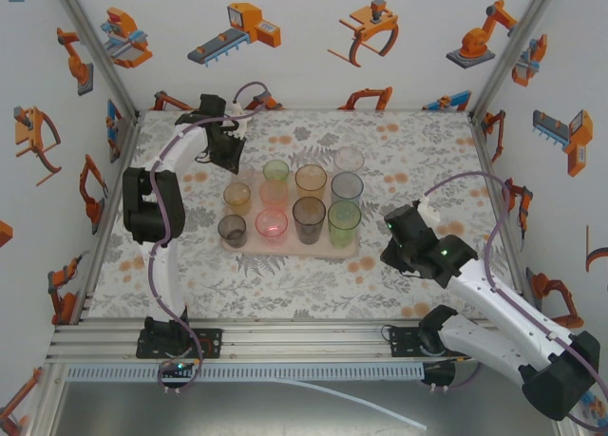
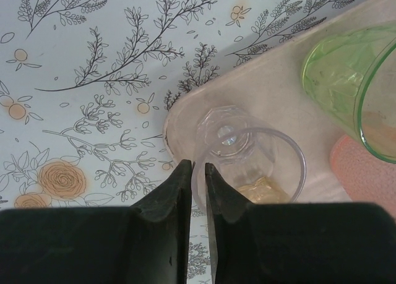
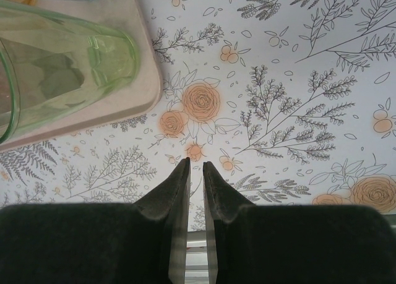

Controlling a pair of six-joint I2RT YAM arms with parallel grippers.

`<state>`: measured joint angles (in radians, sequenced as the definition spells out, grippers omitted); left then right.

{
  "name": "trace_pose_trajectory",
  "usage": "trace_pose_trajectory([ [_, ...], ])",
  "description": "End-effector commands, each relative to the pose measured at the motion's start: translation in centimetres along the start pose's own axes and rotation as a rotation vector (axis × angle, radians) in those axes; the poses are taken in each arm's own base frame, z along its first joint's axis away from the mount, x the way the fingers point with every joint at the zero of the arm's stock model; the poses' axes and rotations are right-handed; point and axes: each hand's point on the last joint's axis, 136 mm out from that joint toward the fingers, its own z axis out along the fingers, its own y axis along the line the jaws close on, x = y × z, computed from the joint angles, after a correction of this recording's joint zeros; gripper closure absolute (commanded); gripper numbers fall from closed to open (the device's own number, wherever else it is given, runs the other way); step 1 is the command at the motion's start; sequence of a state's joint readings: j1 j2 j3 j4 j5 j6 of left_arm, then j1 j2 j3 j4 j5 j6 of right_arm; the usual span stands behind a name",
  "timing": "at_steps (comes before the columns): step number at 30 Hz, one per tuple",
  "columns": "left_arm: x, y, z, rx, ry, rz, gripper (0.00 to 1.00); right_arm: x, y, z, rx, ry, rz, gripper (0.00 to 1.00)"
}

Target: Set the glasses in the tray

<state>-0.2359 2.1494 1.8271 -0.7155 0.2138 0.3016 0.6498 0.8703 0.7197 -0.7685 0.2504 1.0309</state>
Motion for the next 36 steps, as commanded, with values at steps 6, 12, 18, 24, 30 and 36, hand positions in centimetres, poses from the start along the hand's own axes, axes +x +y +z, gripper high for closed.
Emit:
trace_pose_trajectory([
  [6,-0.8,-0.2,-0.8,0.021,-0.013,-0.005,0.71,0.0,0.0,0.6,0.001,0.002,-0.005,0.81],
  [12,-1.7,0.3,-2.3,-0.014,-0.037,0.014,0.63,0.0,0.0,0.9,0.004,0.003,-0.002,0.80],
  [18,-2.5,0.4,-4.5,-0.030,-0.061,0.022,0.58,0.1,0.4,1.8,-0.011,0.013,-0.003,0.80],
  [24,-3.0,0.5,-7.2,-0.046,-0.091,0.026,0.44,0.4,1.0,3.2,-0.017,0.041,-0.012,0.73],
  [30,-3.5,0.2,-11.0,-0.066,-0.126,0.032,0.37,0.9,1.4,5.3,-0.037,0.064,-0.002,0.71],
  [36,-3.8,-1.4,-17.0,-0.023,-0.183,-0.010,0.26,1.5,1.7,7.7,-0.062,0.088,0.012,0.71],
])
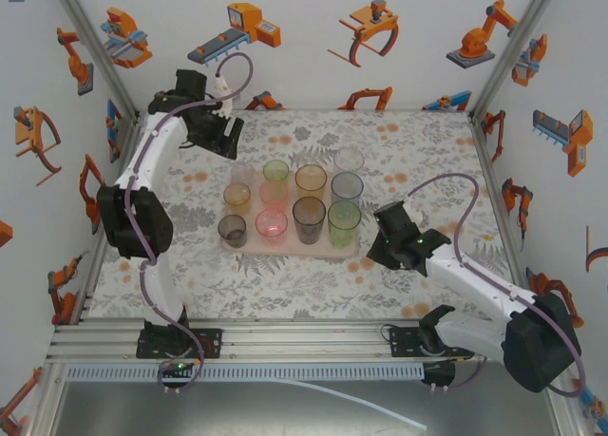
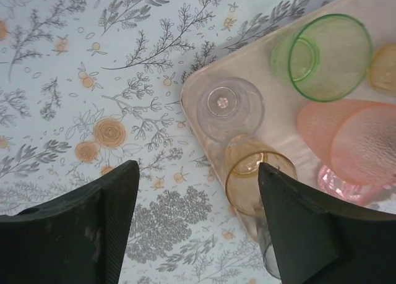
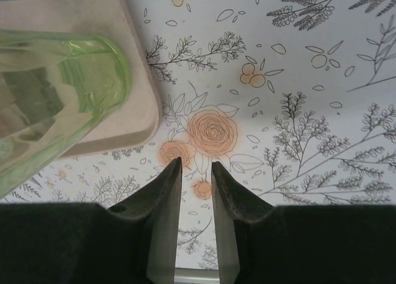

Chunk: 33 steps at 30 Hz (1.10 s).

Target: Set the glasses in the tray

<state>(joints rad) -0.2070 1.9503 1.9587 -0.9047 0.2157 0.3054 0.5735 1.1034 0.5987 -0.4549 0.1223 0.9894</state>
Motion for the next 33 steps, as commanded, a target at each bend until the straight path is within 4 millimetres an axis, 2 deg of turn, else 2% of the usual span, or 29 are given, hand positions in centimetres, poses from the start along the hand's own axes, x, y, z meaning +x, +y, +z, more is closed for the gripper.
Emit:
trace_pose_trajectory([
  [1,-1.0,-1.4,-5.9,0.045,-0.059,-0.036,0.24,-0.4,1.0,1.2,-0.053,-0.007,-0.003,0.71],
  [7,-0.5,-2.8,-12.4,0.050,-0.119,-0.088,0.12,-0.2,1.5,2.8,-0.082,0.006,0.010,0.70],
  [12,0.1,-2.0,-17.4,0.029,-0.199,-0.212,0.07,-0.2,1.7,3.5,-0.094,0.020,0.023,0.69],
  [16,1.3,-2.5,-20.3,0.073,-0.238,-0.268,0.05,-0.4,1.9,3.6,-0.106,0.021,0.031,0.69],
  [19,2.5,-3.2,-21.2,0.076,-0.248,-0.254,0.04,-0.5,1.9,3.6,-0.112,0.020,0.036,0.69],
  [27,5.7,-5.3,-22.1,0.101,-0.244,-0.249,0.02,-0.5,1.7,4.4,-0.096,0.040,0.026,0.69],
  [33,6.5,-5.9,-22.9,0.091,-0.259,-0.248,0.00,-0.3,1.7,4.9,-0.093,0.052,0.024,0.70],
])
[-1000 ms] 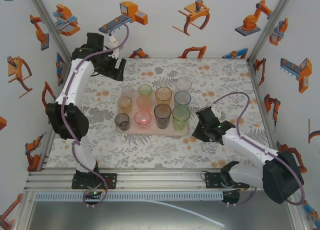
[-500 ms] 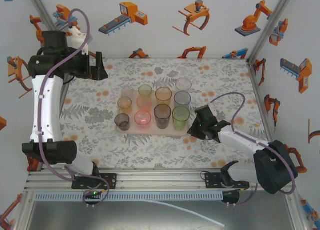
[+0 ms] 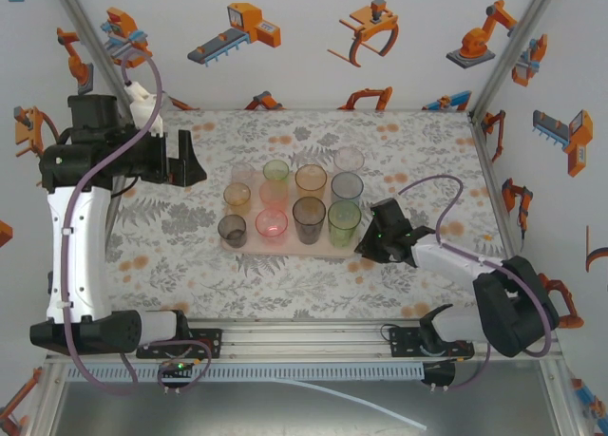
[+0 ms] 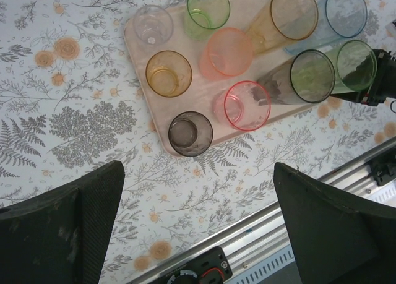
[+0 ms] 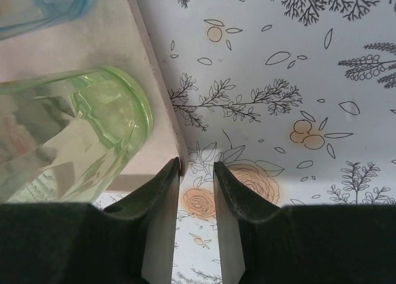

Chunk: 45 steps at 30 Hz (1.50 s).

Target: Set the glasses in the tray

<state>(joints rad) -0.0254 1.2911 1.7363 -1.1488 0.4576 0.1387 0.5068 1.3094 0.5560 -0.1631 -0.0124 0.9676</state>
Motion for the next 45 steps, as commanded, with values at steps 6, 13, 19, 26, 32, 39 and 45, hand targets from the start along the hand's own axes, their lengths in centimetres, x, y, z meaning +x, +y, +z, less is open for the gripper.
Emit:
trace_pose_trajectory([
  [6,0.8,-1.1,-1.4,0.020,-0.015,-0.010,0.00,-0.3,0.0,0.4,-0.001,-0.003,-0.015,0.71],
  [13,1.5,-1.6,-1.6,0.039,-0.018,-0.005,0.00,-0.2,0.1,1.3,0.025,0.032,-0.053,0.75],
  [19,2.3,-1.7,-1.5,0.042,-0.005,-0.006,0.01,-0.1,-0.5,1.5,0.046,0.029,-0.056,0.81],
  [26,3.1,-1.6,-1.3,0.036,0.007,-0.008,0.01,-0.5,-1.0,0.7,0.055,-0.005,-0.056,0.89],
  [32,3.4,-2.0,-2.3,0.031,-0.002,0.018,0.03,-0.9,-1.5,0.1,0.065,-0.022,-0.061,0.96],
  [39,2.4,-2.5,-3.3,0.029,-0.025,0.036,0.03,-0.9,-2.6,-0.2,0.081,-0.033,-0.040,0.98],
  [45,2.0,-2.5,-3.4,0.029,-0.032,0.033,0.03,-1.1,-3.4,-0.9,0.083,-0.046,-0.020,0.97],
])
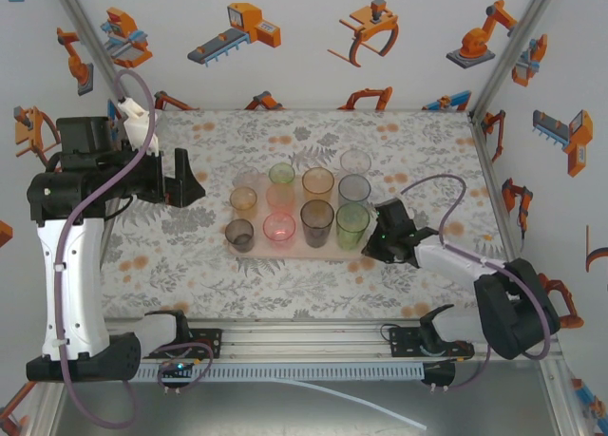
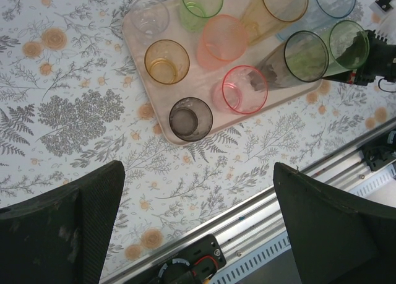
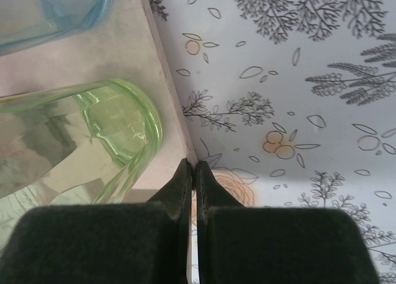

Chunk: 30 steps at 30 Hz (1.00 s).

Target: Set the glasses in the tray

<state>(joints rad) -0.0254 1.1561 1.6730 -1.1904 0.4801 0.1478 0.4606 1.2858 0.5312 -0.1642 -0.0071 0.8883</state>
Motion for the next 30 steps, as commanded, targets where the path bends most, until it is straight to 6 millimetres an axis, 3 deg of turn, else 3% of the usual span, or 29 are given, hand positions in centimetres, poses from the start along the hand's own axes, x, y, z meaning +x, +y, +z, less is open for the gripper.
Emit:
trace_pose_trajectory([
  [1,-0.2,-0.3,-0.3,0.012,-0.002,0.007,0.03,-0.3,-2.0,-0.8,0.063,-0.025,0.022,0.97],
  [18,0.6,-0.1,0.4,0.016,0.015,-0.018,0.03,-0.3,-4.1,-1.2,0.074,-0.016,0.061,0.96],
  [30,0.9,-0.1,0.3,0.011,0.012,-0.020,0.03,-0.3,-4.3,-1.9,0.067,-0.018,0.054,0.91],
])
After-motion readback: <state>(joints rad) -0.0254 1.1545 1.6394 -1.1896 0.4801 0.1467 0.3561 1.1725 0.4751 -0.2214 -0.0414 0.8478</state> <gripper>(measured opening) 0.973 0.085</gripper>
